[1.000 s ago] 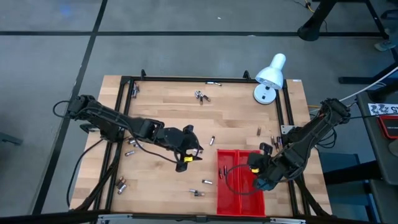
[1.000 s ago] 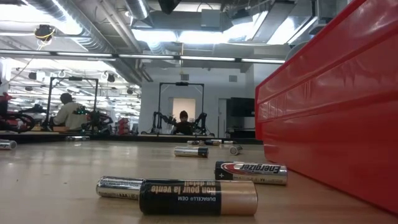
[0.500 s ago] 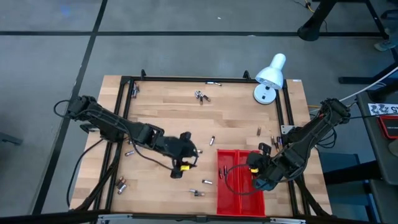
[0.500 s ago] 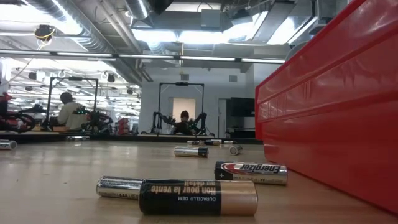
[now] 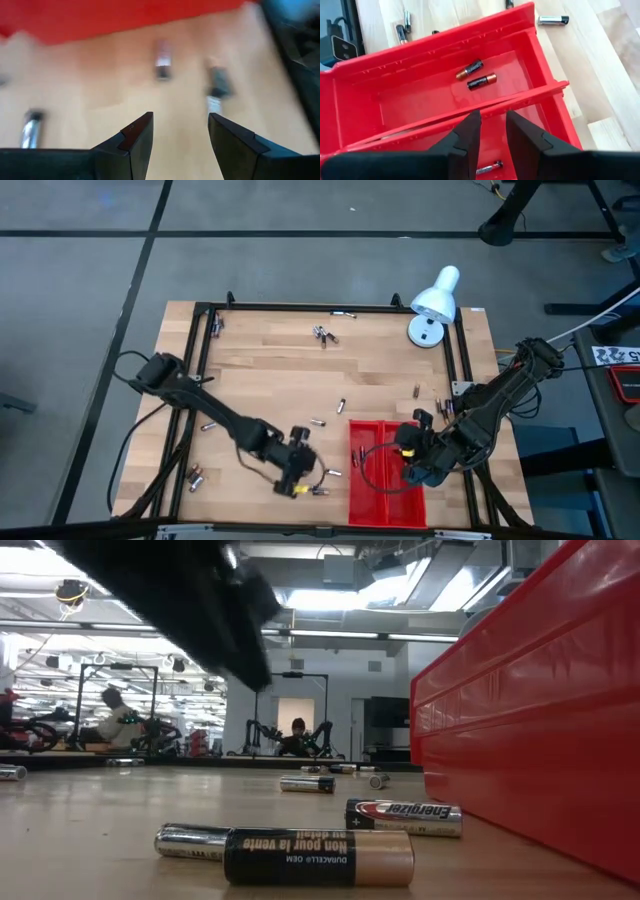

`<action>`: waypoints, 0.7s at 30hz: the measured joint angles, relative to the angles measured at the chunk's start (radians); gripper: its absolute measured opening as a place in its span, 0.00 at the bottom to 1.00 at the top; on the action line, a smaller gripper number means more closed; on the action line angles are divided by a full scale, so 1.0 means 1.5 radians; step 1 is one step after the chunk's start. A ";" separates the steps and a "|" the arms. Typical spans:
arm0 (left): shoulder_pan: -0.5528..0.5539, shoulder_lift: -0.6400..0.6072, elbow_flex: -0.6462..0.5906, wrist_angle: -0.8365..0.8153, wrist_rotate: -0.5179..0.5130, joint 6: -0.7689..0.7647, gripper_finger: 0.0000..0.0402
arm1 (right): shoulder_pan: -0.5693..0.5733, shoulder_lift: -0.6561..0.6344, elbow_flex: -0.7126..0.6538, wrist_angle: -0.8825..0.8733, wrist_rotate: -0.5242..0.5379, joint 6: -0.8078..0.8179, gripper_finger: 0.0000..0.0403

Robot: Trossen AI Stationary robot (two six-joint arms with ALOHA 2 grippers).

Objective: Sort batteries
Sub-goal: Put the silver battery into the right red bin

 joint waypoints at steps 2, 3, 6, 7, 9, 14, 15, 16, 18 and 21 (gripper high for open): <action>0.027 0.000 0.000 0.006 -0.007 -0.024 0.44 | 0.000 0.000 0.000 0.014 0.000 -0.010 0.24; 0.042 -0.002 0.000 0.013 -0.010 -0.028 0.44 | 0.000 0.000 0.000 0.027 0.002 -0.018 0.24; 0.094 -0.008 0.000 0.015 -0.016 0.001 0.44 | 0.000 0.000 0.000 0.066 0.016 -0.051 0.24; 0.111 -0.008 0.000 0.013 -0.015 0.014 0.44 | 0.000 0.000 0.000 0.080 0.024 -0.056 0.24; 0.149 -0.003 0.000 -0.002 -0.004 0.050 0.44 | 0.000 0.000 0.000 0.097 0.040 -0.065 0.24; 0.223 0.012 -0.013 -0.015 0.073 0.139 0.44 | 0.000 0.000 0.000 0.134 0.066 -0.064 0.24; 0.232 0.013 -0.019 -0.011 0.088 0.149 0.44 | 0.000 0.000 0.000 0.139 0.066 -0.063 0.24; 0.239 0.015 -0.023 -0.007 0.099 0.158 0.44 | 0.000 0.000 0.000 0.142 0.067 -0.060 0.24; 0.250 0.017 -0.037 -0.004 0.119 0.173 0.44 | 0.000 0.000 0.000 0.141 0.067 -0.046 0.24; 0.253 0.021 -0.055 0.031 0.135 0.189 0.44 | 0.000 0.000 0.000 0.137 0.067 -0.033 0.24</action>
